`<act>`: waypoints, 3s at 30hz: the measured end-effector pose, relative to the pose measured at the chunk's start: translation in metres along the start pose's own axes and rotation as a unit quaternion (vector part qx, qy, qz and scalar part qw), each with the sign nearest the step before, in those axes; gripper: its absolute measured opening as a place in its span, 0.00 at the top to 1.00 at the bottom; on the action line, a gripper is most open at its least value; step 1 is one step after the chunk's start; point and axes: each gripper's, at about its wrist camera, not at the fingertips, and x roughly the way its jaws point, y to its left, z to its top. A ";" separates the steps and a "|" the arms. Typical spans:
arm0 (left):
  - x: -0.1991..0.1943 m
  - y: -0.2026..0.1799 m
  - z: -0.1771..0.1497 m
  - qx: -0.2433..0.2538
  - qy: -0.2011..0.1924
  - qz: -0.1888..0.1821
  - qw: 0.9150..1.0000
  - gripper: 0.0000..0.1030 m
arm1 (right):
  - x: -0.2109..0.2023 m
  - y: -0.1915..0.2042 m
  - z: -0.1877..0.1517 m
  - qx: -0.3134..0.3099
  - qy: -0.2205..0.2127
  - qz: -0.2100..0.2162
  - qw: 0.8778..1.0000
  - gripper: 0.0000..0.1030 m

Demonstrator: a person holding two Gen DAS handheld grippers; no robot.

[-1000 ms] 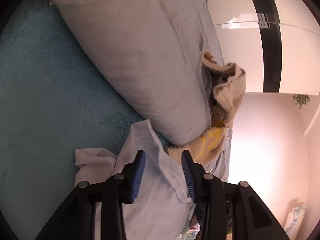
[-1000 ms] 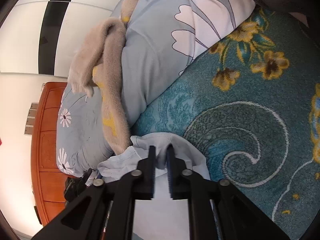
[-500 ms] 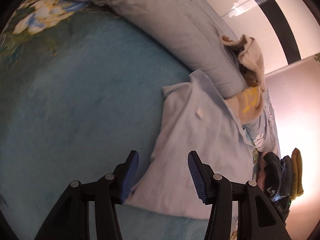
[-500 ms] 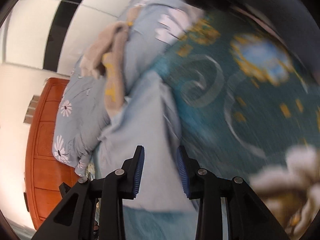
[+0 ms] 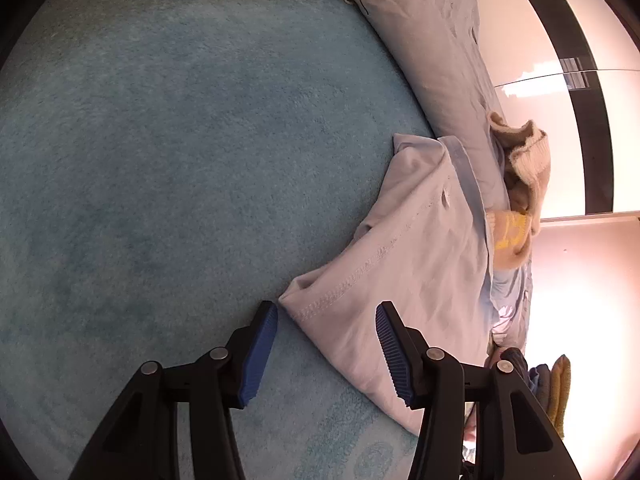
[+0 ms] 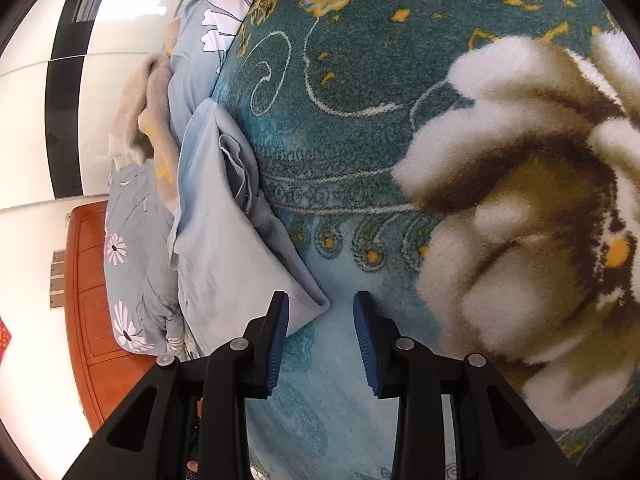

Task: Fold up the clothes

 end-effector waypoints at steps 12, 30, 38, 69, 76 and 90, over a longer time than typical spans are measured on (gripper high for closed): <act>0.011 0.000 0.009 -0.016 -0.018 -0.043 0.999 0.69 | 0.019 0.000 0.005 0.001 0.007 0.077 0.997 0.77; -0.047 -0.034 -0.024 0.012 -0.062 -0.019 0.998 0.92 | -0.028 0.011 -0.019 -0.020 0.007 0.082 0.996 0.96; -0.079 0.025 -0.075 -0.031 -0.056 -0.010 0.998 0.92 | -0.047 -0.012 -0.055 0.000 0.033 0.030 0.999 0.96; -0.128 -0.048 -0.121 0.091 -0.107 0.125 0.982 0.65 | -0.068 0.002 -0.068 -0.097 0.025 -0.011 0.995 0.96; -0.035 -0.096 -0.181 0.219 0.022 0.058 0.974 0.65 | -0.069 0.010 -0.070 -0.117 0.016 -0.035 0.992 0.96; 0.010 -0.070 -0.219 0.265 0.074 0.108 0.956 0.84 | -0.075 0.047 -0.081 -0.154 -0.003 -0.061 0.986 0.96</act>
